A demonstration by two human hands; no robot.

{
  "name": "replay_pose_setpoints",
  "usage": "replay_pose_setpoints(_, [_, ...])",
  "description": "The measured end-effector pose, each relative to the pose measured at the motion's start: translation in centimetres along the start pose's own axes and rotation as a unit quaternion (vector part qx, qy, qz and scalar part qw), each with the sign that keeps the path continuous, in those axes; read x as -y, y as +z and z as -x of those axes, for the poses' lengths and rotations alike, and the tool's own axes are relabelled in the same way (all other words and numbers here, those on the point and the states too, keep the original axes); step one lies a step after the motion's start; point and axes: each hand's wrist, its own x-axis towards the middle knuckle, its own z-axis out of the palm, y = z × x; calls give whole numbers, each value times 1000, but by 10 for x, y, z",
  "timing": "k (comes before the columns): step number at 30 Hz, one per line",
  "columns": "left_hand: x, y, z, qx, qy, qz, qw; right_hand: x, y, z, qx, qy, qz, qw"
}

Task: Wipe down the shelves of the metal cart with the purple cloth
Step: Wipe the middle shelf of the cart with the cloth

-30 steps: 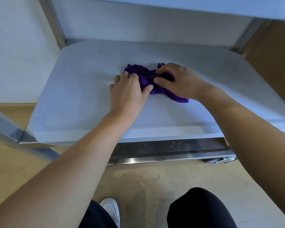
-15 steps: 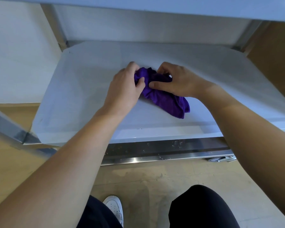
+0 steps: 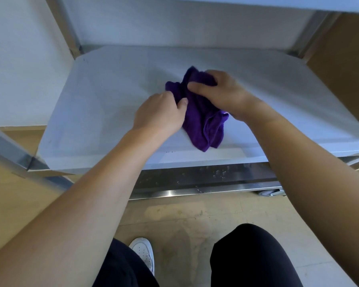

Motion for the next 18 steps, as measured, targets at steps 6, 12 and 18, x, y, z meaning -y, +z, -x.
replay_pose_setpoints(6, [-11,-11,4,-13,-16,344,939,11,-10,6,-19,-21,-337,941])
replay_pose_setpoints(12, [5,-21,3,-108,-2,410,906,-4,-15,8,-109,-9,-151,982])
replay_pose_setpoints(18, [9,-28,0,-39,60,258,963,-3,-17,20,4,-64,-1,998])
